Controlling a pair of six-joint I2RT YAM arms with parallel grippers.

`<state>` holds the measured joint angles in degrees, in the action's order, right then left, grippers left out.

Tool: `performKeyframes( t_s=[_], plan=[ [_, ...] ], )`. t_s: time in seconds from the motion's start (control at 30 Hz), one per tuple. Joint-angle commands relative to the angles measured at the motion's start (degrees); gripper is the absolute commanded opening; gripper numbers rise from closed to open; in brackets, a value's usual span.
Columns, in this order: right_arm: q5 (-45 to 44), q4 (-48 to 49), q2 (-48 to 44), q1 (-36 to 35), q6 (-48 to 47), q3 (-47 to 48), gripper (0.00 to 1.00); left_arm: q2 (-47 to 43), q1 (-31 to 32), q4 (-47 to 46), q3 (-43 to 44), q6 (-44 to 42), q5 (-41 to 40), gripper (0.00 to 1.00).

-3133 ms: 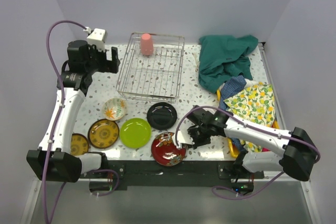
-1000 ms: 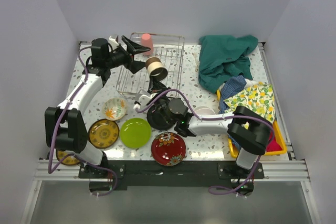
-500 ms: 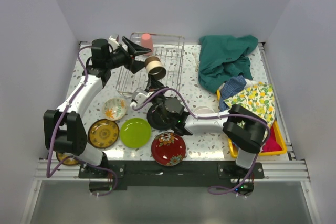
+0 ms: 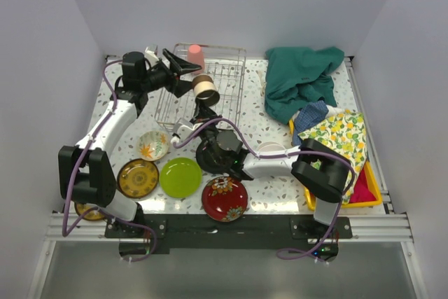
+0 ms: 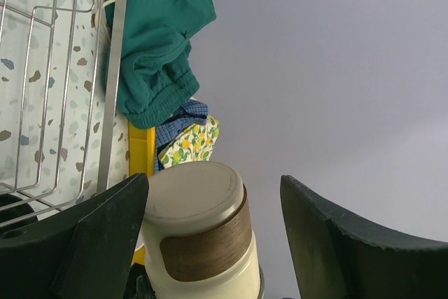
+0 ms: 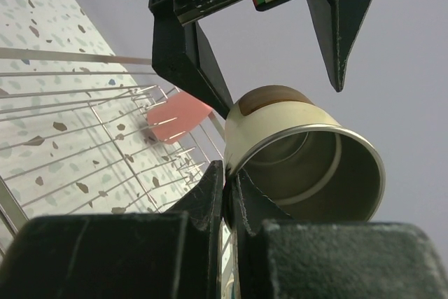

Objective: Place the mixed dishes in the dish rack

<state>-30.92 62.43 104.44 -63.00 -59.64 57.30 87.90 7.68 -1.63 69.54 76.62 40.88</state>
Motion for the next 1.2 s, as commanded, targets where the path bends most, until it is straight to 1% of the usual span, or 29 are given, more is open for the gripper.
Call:
performKeyframes(
  t_s=[0.0, 0.37, 0.57, 0.77, 0.93, 1.07, 1.1, 1.13, 1.17],
  plan=[
    [0.24, 4.80, 0.23, 0.33, -0.74, 2.47, 0.00, 0.17, 1.72, -0.04, 1.83, -1.56, 3.06, 0.80],
    [1.30, 6.12, 0.50, 0.69, -1.97, 2.65, 0.00, 0.70, 1.99, 1.01, 1.04, -3.14, 2.36, 0.80],
    [2.61, 7.97, 0.50, 0.60, -3.29, 2.38, 0.00, 0.78, 1.90, 1.28, 0.69, -3.50, 1.66, 0.87],
    [3.23, 8.32, 0.50, 0.69, -4.08, 2.55, 0.00, 1.22, 1.90, 0.49, 0.77, -2.97, 1.92, 0.86],
    [2.62, 6.30, 0.94, 0.60, -2.86, 2.55, 0.00, 1.05, 1.90, -0.39, 1.21, -3.14, 2.10, 0.79],
    [2.09, 3.14, 1.38, 0.69, -2.15, 2.99, 0.00, 1.22, 1.81, -1.62, 1.39, -3.23, 2.27, 0.70],
    [1.65, 0.87, 1.55, 0.69, -2.15, 3.17, 0.02, 1.40, 1.81, -2.06, 1.74, -3.32, 2.44, 0.62],
    [1.13, -0.28, 1.55, 0.69, -1.89, 3.26, 0.16, 1.83, 1.72, -2.50, 2.18, -3.58, 2.27, 0.56],
    [-0.44, -1.25, 1.38, 0.60, -1.71, 3.17, 0.26, 2.36, 1.72, -4.07, 2.62, -3.93, 2.10, 0.43]
  ],
)
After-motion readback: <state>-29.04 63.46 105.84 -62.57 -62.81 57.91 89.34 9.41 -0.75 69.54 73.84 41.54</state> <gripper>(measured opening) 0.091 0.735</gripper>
